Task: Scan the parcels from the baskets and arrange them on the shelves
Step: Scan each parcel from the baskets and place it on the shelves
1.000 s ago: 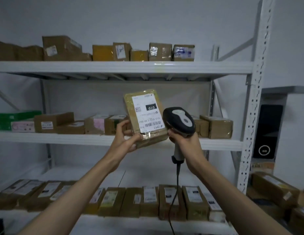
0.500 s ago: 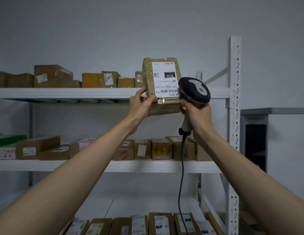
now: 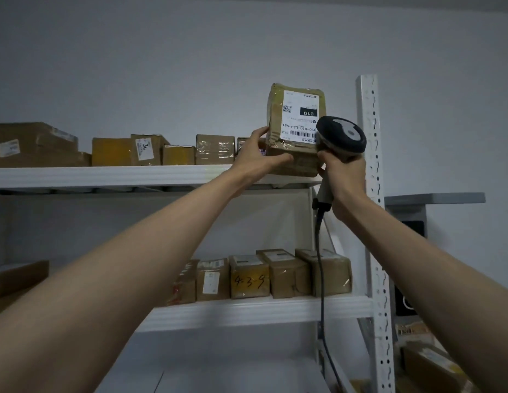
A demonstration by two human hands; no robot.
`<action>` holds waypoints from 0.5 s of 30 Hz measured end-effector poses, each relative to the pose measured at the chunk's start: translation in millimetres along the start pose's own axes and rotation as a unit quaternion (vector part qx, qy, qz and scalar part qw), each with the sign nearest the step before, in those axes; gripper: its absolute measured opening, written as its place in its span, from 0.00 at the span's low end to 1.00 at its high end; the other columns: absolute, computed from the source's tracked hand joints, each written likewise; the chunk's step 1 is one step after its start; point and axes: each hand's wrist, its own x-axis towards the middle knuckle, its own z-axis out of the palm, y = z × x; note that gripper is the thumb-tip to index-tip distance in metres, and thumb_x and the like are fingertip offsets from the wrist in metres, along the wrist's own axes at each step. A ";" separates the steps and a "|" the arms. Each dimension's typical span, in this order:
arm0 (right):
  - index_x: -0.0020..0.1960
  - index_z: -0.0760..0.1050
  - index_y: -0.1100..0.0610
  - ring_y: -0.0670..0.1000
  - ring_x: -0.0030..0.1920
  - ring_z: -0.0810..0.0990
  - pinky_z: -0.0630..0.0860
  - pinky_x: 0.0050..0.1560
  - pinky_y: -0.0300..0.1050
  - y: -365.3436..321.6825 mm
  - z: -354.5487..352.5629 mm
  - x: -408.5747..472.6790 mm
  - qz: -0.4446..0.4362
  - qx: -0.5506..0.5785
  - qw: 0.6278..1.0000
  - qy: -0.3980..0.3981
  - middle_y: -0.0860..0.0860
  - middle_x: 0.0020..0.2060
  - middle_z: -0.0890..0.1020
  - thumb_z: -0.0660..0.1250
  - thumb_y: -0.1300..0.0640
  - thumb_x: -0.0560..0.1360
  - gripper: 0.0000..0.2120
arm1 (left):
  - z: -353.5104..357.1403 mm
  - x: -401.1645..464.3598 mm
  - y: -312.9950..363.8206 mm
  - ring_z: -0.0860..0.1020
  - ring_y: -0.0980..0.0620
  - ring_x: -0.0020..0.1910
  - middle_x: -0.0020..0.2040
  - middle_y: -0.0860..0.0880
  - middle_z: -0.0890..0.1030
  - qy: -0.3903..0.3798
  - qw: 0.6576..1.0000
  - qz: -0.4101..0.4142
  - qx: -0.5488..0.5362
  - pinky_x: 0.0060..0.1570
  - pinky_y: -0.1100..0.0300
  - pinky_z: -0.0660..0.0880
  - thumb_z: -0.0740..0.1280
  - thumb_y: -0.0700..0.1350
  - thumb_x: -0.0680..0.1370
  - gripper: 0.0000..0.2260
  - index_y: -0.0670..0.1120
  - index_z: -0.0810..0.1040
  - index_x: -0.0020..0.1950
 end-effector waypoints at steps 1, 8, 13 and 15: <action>0.62 0.77 0.58 0.54 0.59 0.81 0.77 0.65 0.57 -0.6 2.0 8.4 -0.004 -0.009 1.000 0.004 0.54 0.56 0.84 0.70 0.63 0.75 0.16 | 1.4 9.0 -0.3 0.74 0.48 0.66 0.71 0.46 0.73 -0.003 1.000 0.005 0.005 0.66 0.45 0.75 0.78 0.49 0.72 0.39 0.52 0.61 0.79; 0.66 0.75 0.57 0.54 0.59 0.81 0.78 0.64 0.55 -1.5 14.2 75.1 0.008 -0.065 0.998 0.012 0.55 0.59 0.82 0.70 0.58 0.77 0.18 | 18.9 72.8 0.5 0.78 0.43 0.60 0.65 0.42 0.78 -0.010 0.998 0.036 0.044 0.61 0.50 0.77 0.75 0.42 0.76 0.39 0.55 0.56 0.80; 0.61 0.77 0.59 0.54 0.48 0.83 0.82 0.49 0.50 -5.5 12.2 118.8 0.038 -0.075 0.996 0.005 0.55 0.48 0.83 0.69 0.61 0.77 0.12 | 37.2 109.4 -6.6 0.75 0.43 0.66 0.68 0.44 0.76 -0.029 0.989 0.080 0.121 0.63 0.55 0.74 0.74 0.44 0.76 0.36 0.54 0.60 0.80; 0.56 0.77 0.58 0.57 0.49 0.83 0.82 0.52 0.54 -1.6 11.1 128.9 0.056 -0.076 0.996 -0.008 0.56 0.48 0.83 0.69 0.62 0.76 0.09 | 43.0 119.6 -10.5 0.73 0.43 0.67 0.68 0.44 0.76 -0.032 0.980 0.087 0.179 0.65 0.53 0.72 0.75 0.48 0.75 0.33 0.51 0.65 0.77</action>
